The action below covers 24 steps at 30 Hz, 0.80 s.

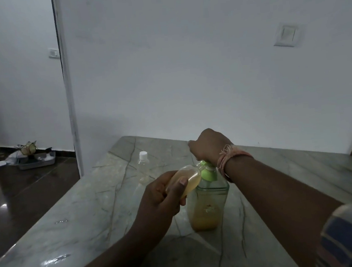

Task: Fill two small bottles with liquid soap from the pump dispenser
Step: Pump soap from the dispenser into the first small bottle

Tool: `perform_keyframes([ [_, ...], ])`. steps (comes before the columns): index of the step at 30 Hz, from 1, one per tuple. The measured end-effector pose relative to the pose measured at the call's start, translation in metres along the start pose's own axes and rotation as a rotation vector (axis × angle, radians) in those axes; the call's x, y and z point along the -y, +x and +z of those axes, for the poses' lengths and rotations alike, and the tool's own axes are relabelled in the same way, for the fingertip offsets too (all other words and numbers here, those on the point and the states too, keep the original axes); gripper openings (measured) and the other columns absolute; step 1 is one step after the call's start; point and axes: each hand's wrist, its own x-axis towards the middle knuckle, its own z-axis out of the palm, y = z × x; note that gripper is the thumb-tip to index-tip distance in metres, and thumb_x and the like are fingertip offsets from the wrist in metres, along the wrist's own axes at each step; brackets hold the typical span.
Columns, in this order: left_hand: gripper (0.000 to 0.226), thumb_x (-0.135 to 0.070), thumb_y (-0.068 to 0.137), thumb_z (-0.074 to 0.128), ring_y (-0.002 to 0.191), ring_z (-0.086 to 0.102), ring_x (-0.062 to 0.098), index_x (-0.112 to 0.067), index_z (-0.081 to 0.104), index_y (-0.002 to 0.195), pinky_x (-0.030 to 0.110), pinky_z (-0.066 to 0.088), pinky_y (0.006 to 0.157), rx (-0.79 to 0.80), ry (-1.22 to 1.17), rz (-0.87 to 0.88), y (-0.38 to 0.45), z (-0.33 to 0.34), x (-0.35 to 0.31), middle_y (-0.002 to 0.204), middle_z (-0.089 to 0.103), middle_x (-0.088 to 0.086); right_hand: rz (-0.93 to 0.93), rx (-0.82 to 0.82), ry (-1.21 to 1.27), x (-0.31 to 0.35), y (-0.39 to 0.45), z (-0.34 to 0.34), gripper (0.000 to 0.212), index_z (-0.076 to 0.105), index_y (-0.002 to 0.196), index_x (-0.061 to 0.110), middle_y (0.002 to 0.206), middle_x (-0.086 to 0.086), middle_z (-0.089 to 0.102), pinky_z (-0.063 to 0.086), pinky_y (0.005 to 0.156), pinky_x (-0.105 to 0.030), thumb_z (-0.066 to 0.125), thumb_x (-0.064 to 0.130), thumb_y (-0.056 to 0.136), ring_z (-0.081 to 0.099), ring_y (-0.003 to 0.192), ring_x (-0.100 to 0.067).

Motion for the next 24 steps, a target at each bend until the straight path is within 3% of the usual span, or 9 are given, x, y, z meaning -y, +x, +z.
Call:
perform_keyframes([
  [6, 0.041, -0.051, 0.088, 0.055, 0.055, 0.056, 0.006, -0.02, 0.07, 0.11, 0.019, 0.043, 0.05, -0.005, 0.002, 0.0, 0.0016, -0.0009, 0.0041, 0.066, 0.063, 0.002, -0.011, -0.113, -0.014, -0.0049, -0.0038, 0.0009, 0.033, 0.047, 0.065, 0.017, 0.074, -0.004, 0.057, 0.042, 0.066, -0.029, 0.05, 0.039, 0.089, 0.06, 0.076, -0.029],
  [15, 0.045, -0.055, 0.086, 0.055, 0.055, 0.055, 0.007, -0.019, 0.07, 0.11, 0.019, 0.043, 0.051, -0.014, 0.001, -0.023, -0.0005, 0.0005, 0.0034, 0.065, 0.062, -0.001, -0.046, -0.042, -0.089, 0.0008, -0.0026, -0.003, 0.031, 0.053, 0.066, 0.017, 0.071, -0.001, 0.06, 0.039, 0.059, -0.027, 0.052, 0.038, 0.088, 0.057, 0.065, -0.021],
  [19, 0.046, -0.054, 0.086, 0.055, 0.054, 0.056, 0.007, -0.018, 0.069, 0.111, 0.019, 0.043, 0.051, -0.014, 0.0, -0.03, 0.0014, 0.0003, 0.0042, 0.065, 0.063, -0.001, -0.046, -0.113, -0.046, -0.0023, -0.0033, -0.0008, 0.038, 0.046, 0.066, 0.019, 0.076, -0.003, 0.057, 0.043, 0.068, -0.031, 0.047, 0.045, 0.093, 0.059, 0.078, -0.027],
  [24, 0.038, -0.05, 0.09, 0.056, 0.055, 0.057, 0.006, -0.021, 0.069, 0.112, 0.019, 0.044, 0.052, -0.016, 0.025, -0.037, 0.0004, 0.0003, 0.0056, 0.066, 0.064, -0.002, -0.038, -0.082, -0.042, -0.0039, -0.0043, 0.0013, 0.037, 0.049, 0.067, 0.017, 0.078, -0.005, 0.06, 0.044, 0.068, -0.031, 0.047, 0.044, 0.092, 0.061, 0.08, -0.029],
])
